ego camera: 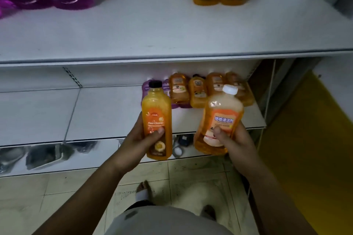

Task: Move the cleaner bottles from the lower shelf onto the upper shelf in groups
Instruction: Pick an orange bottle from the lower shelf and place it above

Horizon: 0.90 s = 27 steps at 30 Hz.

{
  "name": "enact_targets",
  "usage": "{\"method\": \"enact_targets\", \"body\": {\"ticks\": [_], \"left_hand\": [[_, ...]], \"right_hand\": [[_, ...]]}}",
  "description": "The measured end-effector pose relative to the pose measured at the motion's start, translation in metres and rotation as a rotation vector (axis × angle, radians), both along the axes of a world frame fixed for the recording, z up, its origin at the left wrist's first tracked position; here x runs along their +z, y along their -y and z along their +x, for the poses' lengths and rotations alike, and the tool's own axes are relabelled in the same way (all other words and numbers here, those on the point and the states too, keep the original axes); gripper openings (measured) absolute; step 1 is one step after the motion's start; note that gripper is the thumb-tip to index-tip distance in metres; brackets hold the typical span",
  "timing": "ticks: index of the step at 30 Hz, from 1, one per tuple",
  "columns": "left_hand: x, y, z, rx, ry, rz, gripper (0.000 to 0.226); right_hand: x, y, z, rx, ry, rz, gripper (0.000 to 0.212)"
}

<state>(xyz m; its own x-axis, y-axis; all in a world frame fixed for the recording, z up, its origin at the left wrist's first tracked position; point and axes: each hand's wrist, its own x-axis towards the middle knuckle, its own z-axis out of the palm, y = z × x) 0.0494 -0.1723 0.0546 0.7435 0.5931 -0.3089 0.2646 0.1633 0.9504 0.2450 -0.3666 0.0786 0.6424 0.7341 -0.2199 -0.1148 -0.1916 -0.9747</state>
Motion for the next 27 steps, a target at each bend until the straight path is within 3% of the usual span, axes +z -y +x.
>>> {"method": "enact_targets", "body": {"ticks": [5, 8, 12, 16, 22, 27], "left_hand": [[0.042, 0.061, 0.042, 0.102, 0.1, 0.166, 0.073], [0.08, 0.087, 0.066, 0.132, 0.16, 0.266, 0.072], [0.146, 0.107, 0.094, 0.107, 0.267, 0.45, 0.057], [0.214, 0.096, 0.123, -0.018, 0.391, 0.678, 0.074], [0.303, 0.042, 0.196, -0.301, 0.348, 1.009, 0.083], [0.336, 0.017, 0.251, -0.255, 0.353, 1.201, 0.077]], "right_hand": [[0.032, 0.054, 0.047, -0.01, 0.104, 0.079, 0.055], [0.055, 0.074, 0.074, -0.023, 0.164, 0.143, 0.071], [0.095, 0.087, 0.101, 0.004, 0.191, 0.243, 0.064], [0.129, 0.087, 0.115, -0.025, 0.178, 0.37, 0.066], [0.165, 0.076, 0.136, -0.099, 0.148, 0.478, 0.077], [0.189, 0.056, 0.153, -0.155, 0.21, 0.46, 0.076]]}}
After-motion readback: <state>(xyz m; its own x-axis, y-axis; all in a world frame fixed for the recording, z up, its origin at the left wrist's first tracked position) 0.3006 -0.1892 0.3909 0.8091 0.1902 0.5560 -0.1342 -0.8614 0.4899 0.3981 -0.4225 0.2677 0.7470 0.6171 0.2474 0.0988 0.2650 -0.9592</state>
